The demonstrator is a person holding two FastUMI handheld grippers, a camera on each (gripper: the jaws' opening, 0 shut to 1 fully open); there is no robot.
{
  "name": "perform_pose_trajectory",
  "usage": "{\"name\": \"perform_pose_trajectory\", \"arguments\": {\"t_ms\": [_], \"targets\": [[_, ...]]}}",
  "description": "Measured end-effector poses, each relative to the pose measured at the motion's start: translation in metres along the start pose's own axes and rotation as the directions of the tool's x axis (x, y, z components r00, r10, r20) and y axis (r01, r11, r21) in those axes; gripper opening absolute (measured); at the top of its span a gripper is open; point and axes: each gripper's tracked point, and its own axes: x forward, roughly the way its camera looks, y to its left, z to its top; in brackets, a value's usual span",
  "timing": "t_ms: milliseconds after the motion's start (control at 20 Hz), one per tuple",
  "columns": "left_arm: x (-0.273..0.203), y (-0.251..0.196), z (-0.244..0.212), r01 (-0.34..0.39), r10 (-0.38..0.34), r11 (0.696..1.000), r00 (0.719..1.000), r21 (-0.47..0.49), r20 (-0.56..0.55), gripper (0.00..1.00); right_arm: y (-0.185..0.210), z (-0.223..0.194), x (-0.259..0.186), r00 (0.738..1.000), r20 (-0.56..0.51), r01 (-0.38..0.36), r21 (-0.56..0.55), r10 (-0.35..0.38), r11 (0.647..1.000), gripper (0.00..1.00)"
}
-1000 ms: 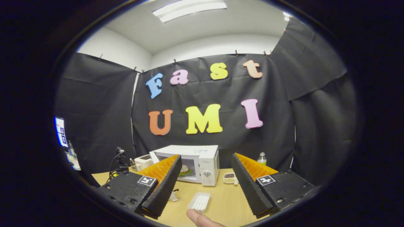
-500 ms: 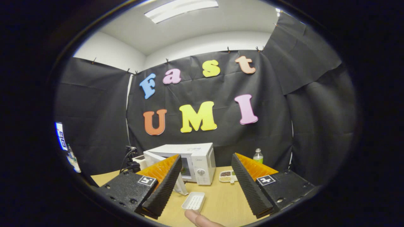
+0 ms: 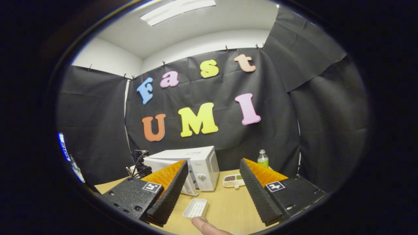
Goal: Open the microwave oven with the left hand, put the food in, and close the microwave oven.
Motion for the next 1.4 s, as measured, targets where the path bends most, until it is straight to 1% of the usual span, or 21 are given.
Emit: {"name": "perform_pose_trajectory", "arguments": {"t_ms": [200,250,300,350,500,600,650,700,750,850,900,1050,1100,1150,1200,1250,1300,1400], "targets": [[0.027,0.006,0.006,-0.051,0.05,0.998,0.998,-0.026,-0.022,0.0,-0.006,0.006,-0.008,1.0,0.003,0.023,-0.018,-0.023,1.0,0.91],[0.031,0.007,0.01,-0.059,0.059,0.998,0.998,-0.014,-0.005,0.0,-0.007,0.005,-0.009,1.0,0.002,0.029,-0.024,-0.029,0.999,0.91],[0.037,0.011,0.003,-0.067,0.068,0.998,0.997,0.004,-0.034,0.0,-0.007,0.005,-0.012,0.999,-0.001,0.035,-0.03,-0.035,0.999,1.0],[0.035,0.01,0.005,-0.06,0.06,0.998,0.998,0.004,-0.023,0.0,-0.007,0.006,-0.017,0.999,-0.001,0.038,-0.032,-0.038,0.999,0.91],[0.033,0.009,0.006,-0.048,0.046,0.998,0.998,-0.047,-0.053,0.0,-0.005,0.007,-0.031,0.999,-0.009,0.047,-0.036,-0.048,0.998,0.92],[0.032,0.009,0.003,-0.059,0.054,0.996,0.996,-0.067,-0.074,0.0,-0.007,0.007,-0.04,0.997,-0.018,0.068,-0.055,-0.069,0.996,0.91],[0.03,0.012,-0.002,-0.075,0.07,0.996,0.993,-0.051,-0.099,0.0,-0.007,0.007,-0.044,0.997,-0.02,0.075,-0.062,-0.077,0.995,0.91],[0.028,0.018,-0.01,-0.105,0.101,0.994,0.987,-0.027,-0.124,0.0,-0.004,0.008,-0.049,0.997,-0.021,0.077,-0.067,-0.078,0.995,1.0],[0.024,0.023,-0.019,-0.116,0.113,0.993,0.982,-0.01,-0.152,0.0,-0.003,0.007,-0.054,0.996,-0.024,0.079,-0.075,-0.081,0.994,0.91],[0.01,0.023,-0.03,-0.118,0.117,0.993,0.978,0.004,-0.173,0.0,-0.002,0.007,-0.062,0.995,-0.027,0.089,-0.088,-0.092,0.992,0.91],[0.003,0.022,-0.036,-0.11,0.108,0.994,0.978,0.0,-0.181,0.0,-0.002,0.006,-0.065,0.995,-0.032,0.093,-0.089,-0.096,0.992,0.91],[-0.029,0.016,-0.053,-0.106,0.107,0.994,0.972,0.019,-0.208,0.01,-0.002,0.0,-0.067,0.992,-0.057,0.111,-0.086,-0.116,0.99,0.91],[-0.039,0.018,-0.057,-0.121,0.126,0.992,0.969,0.04,-0.213,0.15,-0.002,-0.003,-0.068,0.99,-0.068,0.115,-0.079,-0.12,0.99,0.91],[-0.052,0.02,-0.056,-0.145,0.156,0.987,0.966,0.066,-0.207,0.12,-0.001,-0.006,-0.07,0.989,-0.077,0.118,-0.073,-0.124,0.99,0.91],[-0.061,0.021,-0.056,-0.158,0.17,0.985,0.965,0.073,-0.199,0.14,0.001,-0.008,-0.071,0.988,-0.084,0.121,-0.068,-0.127,0.99,0.92],[-0.075,0.021,-0.051,-0.178,0.19,0.981,0.963,0.077,-0.193,0.37,0.003,-0.01,-0.073,0.988,-0.092,0.119,-0.067,-0.125,0.991,0.91],[-0.087,0.02,-0.045,-0.195,0.207,0.978,0.961,0.077,-0.186,0.4,0.005,-0.013,-0.074,0.986,-0.104,0.121,-0.068,-0.127,0.99,0.91],[-0.113,0.008,-0.024,-0.199,0.204,0.979,0.966,0.052,-0.161,0.76,0.007,-0.015,-0.08,0.984,-0.112,0.131,-0.075,-0.138,0.989,0.92]]}}
